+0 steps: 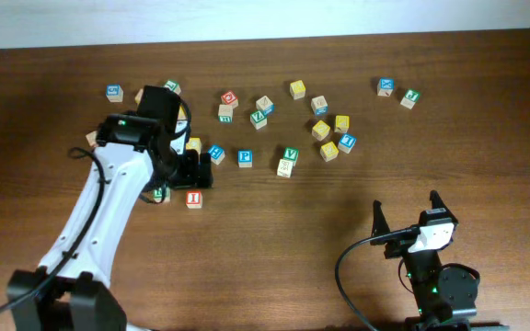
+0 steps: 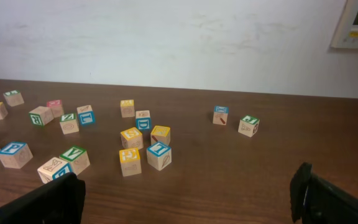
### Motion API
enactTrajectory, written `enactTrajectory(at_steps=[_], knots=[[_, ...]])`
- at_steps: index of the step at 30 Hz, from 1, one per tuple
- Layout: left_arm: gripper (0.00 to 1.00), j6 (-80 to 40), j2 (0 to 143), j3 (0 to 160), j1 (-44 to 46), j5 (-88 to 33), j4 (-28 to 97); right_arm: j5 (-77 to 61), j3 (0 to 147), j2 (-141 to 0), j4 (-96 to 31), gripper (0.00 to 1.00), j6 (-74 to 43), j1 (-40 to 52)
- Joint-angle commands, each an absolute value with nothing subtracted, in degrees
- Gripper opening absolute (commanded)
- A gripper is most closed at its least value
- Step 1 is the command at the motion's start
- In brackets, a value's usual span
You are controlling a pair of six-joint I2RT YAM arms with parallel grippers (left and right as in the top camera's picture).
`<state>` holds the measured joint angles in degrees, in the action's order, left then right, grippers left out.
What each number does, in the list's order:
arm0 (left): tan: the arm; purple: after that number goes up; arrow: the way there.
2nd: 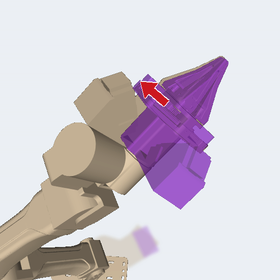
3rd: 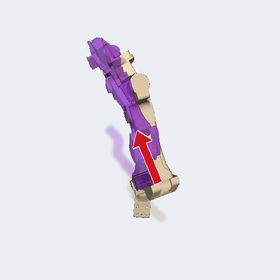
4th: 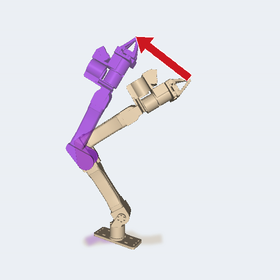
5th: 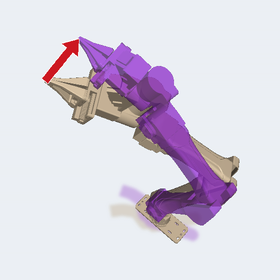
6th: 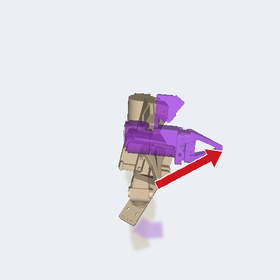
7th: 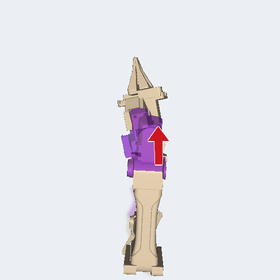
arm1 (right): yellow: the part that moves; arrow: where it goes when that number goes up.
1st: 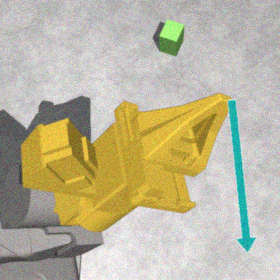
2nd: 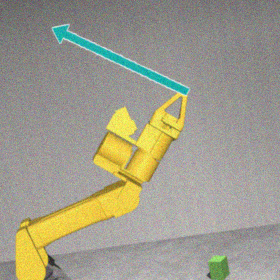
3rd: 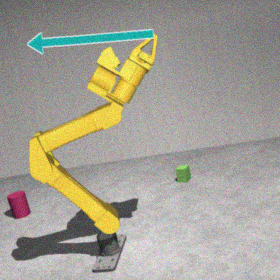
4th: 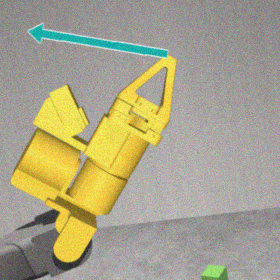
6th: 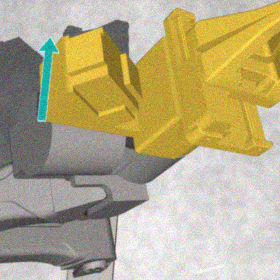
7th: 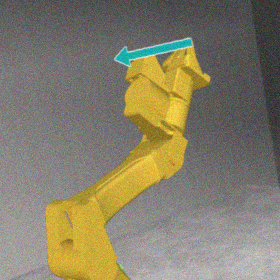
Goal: Spell out ICRA
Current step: 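Move the left gripper over the red I block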
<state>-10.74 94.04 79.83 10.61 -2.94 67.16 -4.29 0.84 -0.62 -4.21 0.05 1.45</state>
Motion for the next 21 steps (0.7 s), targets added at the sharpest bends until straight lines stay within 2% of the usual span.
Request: enactTrajectory(at_steps=[1,4,7,17,21], knots=[[0.99,-15.86,97.89,76.79,10.72,0.91,63.33,-4.03,0.32,-0.21,-4.19,0.98,0.21,1.06],[1.00,-15.86,101.89,75.77,10.72,0.86,60.80,-4.03,0.32,-0.21,-4.19,0.99,0.21,1.06],[0.87,-15.79,106.28,75.77,10.72,-0.40,60.49,-4.03,0.32,-0.19,-4.19,0.98,0.21,1.06],[0.91,-15.81,108.44,74.85,12.99,-2.04,60.64,-4.03,0.32,-0.19,-4.19,0.98,0.21,1.06],[0.90,-15.90,108.44,74.24,13.08,0.89,59.79,-4.03,0.32,-0.19,-4.19,0.98,0.21,1.06]])
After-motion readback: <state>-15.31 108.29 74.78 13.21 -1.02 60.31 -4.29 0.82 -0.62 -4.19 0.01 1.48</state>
